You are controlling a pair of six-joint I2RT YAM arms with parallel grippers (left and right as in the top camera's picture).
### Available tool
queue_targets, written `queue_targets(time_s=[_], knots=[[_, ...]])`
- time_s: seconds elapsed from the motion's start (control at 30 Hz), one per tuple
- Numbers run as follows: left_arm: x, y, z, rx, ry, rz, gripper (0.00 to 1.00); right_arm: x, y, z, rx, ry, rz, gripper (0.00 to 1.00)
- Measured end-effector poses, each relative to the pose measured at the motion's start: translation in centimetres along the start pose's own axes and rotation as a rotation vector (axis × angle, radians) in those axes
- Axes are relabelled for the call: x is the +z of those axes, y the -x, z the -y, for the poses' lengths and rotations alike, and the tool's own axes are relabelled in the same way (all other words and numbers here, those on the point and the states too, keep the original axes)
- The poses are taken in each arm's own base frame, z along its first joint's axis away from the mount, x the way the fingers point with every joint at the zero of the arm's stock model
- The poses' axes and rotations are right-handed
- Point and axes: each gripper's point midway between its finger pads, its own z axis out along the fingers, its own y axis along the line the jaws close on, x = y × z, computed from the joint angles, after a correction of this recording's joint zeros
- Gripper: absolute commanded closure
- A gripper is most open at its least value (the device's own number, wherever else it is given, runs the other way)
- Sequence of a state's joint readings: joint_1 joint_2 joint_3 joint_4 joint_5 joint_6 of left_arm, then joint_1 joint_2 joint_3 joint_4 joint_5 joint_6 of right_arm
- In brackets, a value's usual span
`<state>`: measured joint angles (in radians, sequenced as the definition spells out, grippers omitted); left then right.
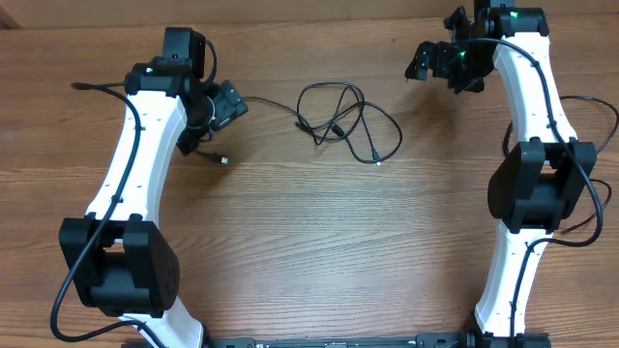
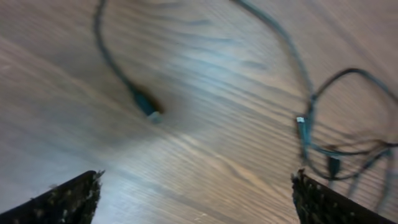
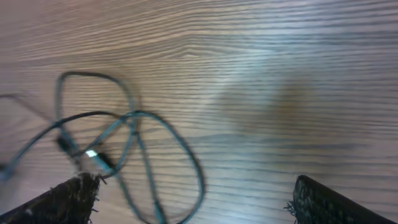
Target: Untangle cables
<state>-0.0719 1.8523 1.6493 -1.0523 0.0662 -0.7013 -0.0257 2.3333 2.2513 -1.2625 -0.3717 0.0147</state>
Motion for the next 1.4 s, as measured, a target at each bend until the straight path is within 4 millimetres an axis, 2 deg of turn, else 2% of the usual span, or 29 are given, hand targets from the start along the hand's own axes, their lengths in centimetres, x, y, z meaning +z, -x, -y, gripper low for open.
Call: queue_targets(time_s=[0.1,0.2,0.23,0.47,0.73,1.0,1.2,1.27,1.3,1.33,1.4], knots=[[0.0,0.1,0.7,0.003,-0.038,-0.004,0.00,-0.1,-0.4,-1.8,0.013,0.106,-0.018,0.00],[0.0,0.3,1.2,0.005,-0.056,0.005,0.00,-0.4,-0.5,-3.9,0.007,0.224,-0.027,0.23],[0.0,0.3,1.2,0.005,-0.056,0.005,0.00,-0.5,-0.6,-4.6,0.007,0.259,-0.031,0.26],[0.0,0.2,1.2,0.005,-0.059,0.002,0.00,0.2,-1.9,-9.2,-0.024,0.354,-0.081,0.29],[0.0,0.2,1.2,0.005,-0.061,0.000,0.00,2.8,-2.9,-14.2,-0.019,0.287,-0.090,0.30],[0.0,0.2,1.2,0.005,-0.061,-0.001,0.00,5.0,-3.3,-15.6,0.080,0.096,-0.042,0.39],[0.0,0.2,1.2,0.005,-0.061,-0.001,0.01,6.9,-3.6,-16.2,0.101,0.051,-0.029,0.48],[0.0,0.2,1.2,0.005,-0.061,-0.001,0.01,7.7,-3.8,-16.1,0.104,0.038,-0.035,0.61],[0.0,0.2,1.2,0.005,-0.061,-0.001,0.00,8.1,-3.9,-16.1,0.101,0.032,-0.037,0.76],[0.0,0.2,1.2,0.005,-0.061,-0.001,0.00,8.4,-4.0,-16.1,0.099,0.024,-0.037,0.96],[0.0,0.2,1.3,0.005,-0.061,-0.001,0.01,8.8,-4.0,-15.9,0.111,0.010,-0.034,0.96]])
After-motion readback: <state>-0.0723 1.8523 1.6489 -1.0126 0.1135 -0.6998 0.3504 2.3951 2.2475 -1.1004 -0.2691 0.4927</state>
